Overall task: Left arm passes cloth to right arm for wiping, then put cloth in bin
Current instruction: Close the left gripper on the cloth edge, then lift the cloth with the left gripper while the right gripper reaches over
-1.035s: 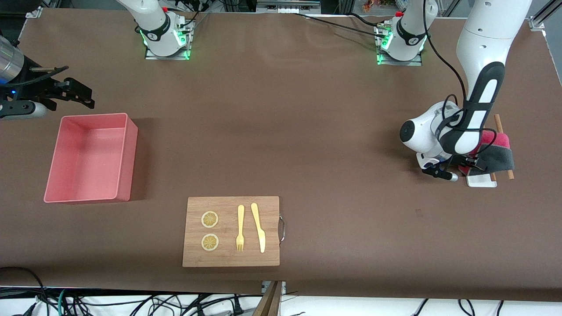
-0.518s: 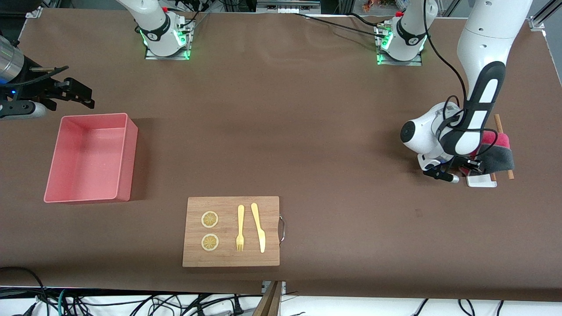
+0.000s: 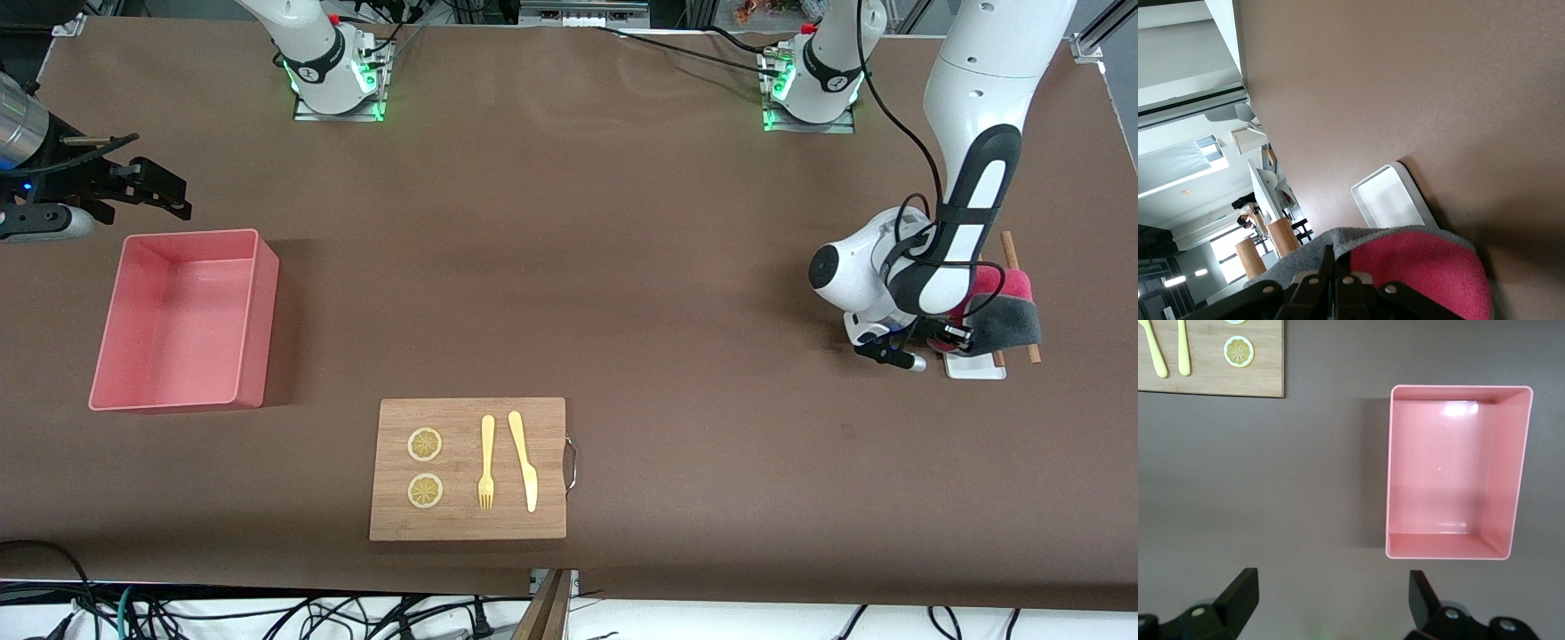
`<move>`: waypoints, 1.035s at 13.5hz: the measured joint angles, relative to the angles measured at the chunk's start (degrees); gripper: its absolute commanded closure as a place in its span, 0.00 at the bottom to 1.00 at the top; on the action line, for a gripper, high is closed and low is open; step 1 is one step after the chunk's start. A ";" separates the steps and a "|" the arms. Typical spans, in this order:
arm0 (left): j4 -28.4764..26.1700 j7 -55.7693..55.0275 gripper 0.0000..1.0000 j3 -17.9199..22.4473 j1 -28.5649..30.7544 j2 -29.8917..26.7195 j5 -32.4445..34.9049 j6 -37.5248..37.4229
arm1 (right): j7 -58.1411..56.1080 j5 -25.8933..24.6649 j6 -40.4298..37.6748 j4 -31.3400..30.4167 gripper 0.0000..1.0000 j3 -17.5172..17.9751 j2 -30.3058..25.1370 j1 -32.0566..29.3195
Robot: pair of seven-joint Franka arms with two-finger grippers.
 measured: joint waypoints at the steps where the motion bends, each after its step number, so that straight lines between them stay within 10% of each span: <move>1: 0.13 0.30 1.00 -0.01 -0.01 0.00 0.00 0.00 | 0.00 0.00 0.00 0.00 0.01 0.00 0.00 0.00; 9: 4.10 18.29 1.00 -0.59 -0.06 -4.55 -16.14 -0.48 | 0.00 0.00 0.00 0.00 0.01 0.00 0.00 0.00; 14: 11.74 32.51 1.00 -6.83 -0.04 -9.54 -33.15 -15.83 | 0.00 -0.01 0.00 0.00 0.01 -0.01 0.00 -0.01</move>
